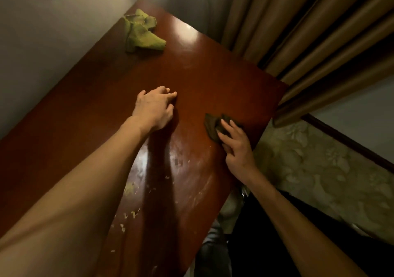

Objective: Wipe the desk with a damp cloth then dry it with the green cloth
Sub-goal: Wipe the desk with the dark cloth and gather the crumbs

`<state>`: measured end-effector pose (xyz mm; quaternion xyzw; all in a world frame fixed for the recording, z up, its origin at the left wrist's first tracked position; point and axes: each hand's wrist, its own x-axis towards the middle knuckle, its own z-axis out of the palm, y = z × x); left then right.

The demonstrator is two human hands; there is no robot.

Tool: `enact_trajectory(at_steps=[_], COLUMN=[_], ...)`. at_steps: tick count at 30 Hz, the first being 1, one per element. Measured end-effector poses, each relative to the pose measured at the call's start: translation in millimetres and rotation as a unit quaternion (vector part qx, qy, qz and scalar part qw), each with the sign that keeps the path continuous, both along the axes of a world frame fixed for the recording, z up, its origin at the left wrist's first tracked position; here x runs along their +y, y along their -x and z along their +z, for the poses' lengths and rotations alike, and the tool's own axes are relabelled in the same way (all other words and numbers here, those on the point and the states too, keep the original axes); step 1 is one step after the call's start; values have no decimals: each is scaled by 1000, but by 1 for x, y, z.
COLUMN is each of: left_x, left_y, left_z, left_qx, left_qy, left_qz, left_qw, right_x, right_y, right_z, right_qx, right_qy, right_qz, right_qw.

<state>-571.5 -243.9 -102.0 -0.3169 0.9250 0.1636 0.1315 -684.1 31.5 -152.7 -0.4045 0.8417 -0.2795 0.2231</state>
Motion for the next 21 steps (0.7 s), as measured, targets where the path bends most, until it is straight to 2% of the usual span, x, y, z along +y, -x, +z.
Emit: enact_trajectory(at_steps=[7, 11, 15, 18, 21], left_x=[25, 24, 5, -7, -9], left_y=[-62, -79, -92, -99, -93], left_z=[6, 7, 5, 5, 1], left_qx=[-5, -8, -28, -45, -48], left_qy=[-33, -52, -24, -1, 10], left_qz=[-8, 3, 18, 8, 23], left_qw=[999, 999, 999, 999, 999], right_x=[-15, -26, -32, -51, -82], right_y=[-143, -189, -164, -112, -48], right_z=[7, 9, 10, 6, 3], right_qx=[28, 31, 28, 6, -27], right_qy=[-3, 5, 18, 31, 17], right_qz=[21, 20, 21, -17, 12], right_qw=[999, 999, 999, 999, 999])
